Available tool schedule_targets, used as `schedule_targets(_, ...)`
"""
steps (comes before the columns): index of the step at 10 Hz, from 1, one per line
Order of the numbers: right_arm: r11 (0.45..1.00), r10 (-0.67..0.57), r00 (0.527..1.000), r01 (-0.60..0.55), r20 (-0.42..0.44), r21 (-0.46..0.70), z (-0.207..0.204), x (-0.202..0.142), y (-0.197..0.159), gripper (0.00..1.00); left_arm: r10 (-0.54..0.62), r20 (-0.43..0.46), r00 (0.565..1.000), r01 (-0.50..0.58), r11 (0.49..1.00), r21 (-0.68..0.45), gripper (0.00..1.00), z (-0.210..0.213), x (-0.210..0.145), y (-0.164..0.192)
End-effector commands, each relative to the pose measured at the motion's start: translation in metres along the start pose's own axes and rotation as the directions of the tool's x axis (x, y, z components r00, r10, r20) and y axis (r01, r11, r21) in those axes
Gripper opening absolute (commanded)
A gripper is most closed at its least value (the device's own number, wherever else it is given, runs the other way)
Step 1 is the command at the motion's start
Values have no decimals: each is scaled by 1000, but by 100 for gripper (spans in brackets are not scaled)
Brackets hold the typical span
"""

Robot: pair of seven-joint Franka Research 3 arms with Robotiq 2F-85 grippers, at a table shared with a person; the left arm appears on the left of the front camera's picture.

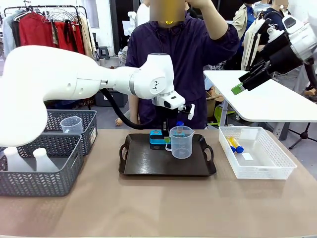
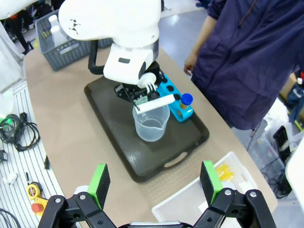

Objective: Prepare the laboratory tools.
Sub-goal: Pick up one Large Measuring Cup and place it on the Handle tray.

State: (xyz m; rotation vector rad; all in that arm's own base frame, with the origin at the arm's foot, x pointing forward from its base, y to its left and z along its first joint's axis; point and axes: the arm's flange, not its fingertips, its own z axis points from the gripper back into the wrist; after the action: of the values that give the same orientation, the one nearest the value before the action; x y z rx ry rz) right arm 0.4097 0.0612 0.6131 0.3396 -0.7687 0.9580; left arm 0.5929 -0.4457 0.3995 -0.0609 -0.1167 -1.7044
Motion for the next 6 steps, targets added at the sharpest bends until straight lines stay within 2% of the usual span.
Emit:
schedule_targets(1, 1000, 5, 1000, -6, 25, 12, -1, 1, -1, 100, -20, -25, 1000, 20, 1000, -2, 0, -5, 4, 14)
schedule_targets(3, 1000, 5, 1000, -6, 25, 12, -1, 1, -1, 100, -30, -43, 999, 29, 999, -21, 0, -15, 7, 12)
schedule_targets(6, 1000, 5, 1000, -6, 25, 12, -1, 1, -1, 100, -36, -51, 998, 35, 999, -25, 58, -16, 6, 11)
